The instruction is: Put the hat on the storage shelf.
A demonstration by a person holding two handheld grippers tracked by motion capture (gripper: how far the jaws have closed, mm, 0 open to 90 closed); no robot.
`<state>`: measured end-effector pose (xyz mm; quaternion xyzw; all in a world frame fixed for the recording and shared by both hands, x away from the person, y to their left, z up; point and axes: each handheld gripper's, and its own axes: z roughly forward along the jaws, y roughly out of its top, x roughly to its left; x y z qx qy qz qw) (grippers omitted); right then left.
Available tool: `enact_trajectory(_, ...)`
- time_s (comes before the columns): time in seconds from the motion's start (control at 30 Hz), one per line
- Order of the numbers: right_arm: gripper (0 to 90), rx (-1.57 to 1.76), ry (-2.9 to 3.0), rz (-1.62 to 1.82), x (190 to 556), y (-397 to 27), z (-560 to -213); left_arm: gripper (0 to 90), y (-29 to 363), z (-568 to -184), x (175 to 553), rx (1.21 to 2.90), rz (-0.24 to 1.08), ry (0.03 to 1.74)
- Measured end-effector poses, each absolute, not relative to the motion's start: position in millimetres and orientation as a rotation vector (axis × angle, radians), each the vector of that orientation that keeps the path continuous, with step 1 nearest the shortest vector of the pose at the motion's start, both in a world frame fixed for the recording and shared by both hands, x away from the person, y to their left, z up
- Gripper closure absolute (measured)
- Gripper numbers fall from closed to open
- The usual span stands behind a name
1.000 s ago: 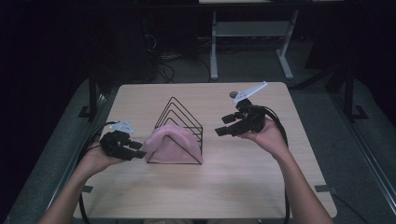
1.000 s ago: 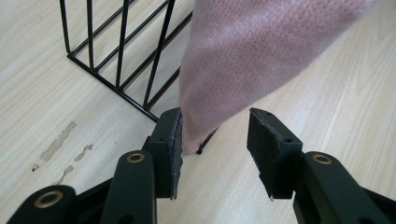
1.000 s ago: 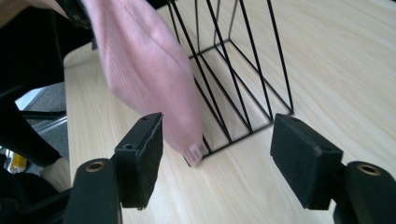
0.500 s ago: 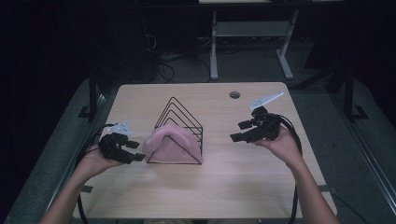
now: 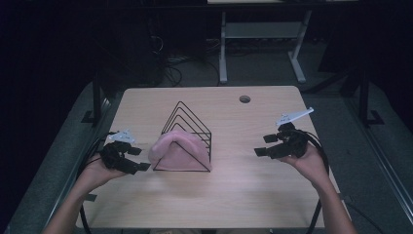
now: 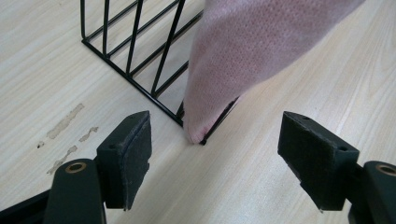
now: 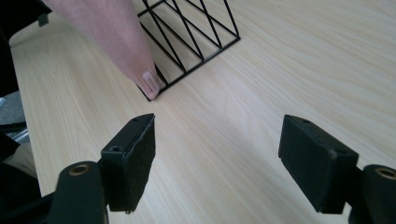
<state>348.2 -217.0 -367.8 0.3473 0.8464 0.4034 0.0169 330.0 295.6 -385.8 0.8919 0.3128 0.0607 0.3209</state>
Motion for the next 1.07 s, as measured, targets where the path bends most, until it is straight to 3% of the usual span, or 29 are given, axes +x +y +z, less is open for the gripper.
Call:
enact_trajectory(0.67, 27.0, 1.229, 2.58, 1.237, 317.7, -259.8, -405.5, 26.2, 300.6, -398.1, 317.2, 2.319, 0.162, 0.842)
enact_trajectory(0.9, 27.0, 1.279, 2.561, 1.22, 303.2, -271.8, -416.7, 26.5, 298.3, -395.4, 303.3, 2.335, 0.227, 0.829)
enact_trajectory(1.07, 25.5, 1.258, 2.52, 1.251, 286.0, -275.2, -427.3, 26.8, 298.7, -400.6, 291.7, 2.266, 0.228, 0.857)
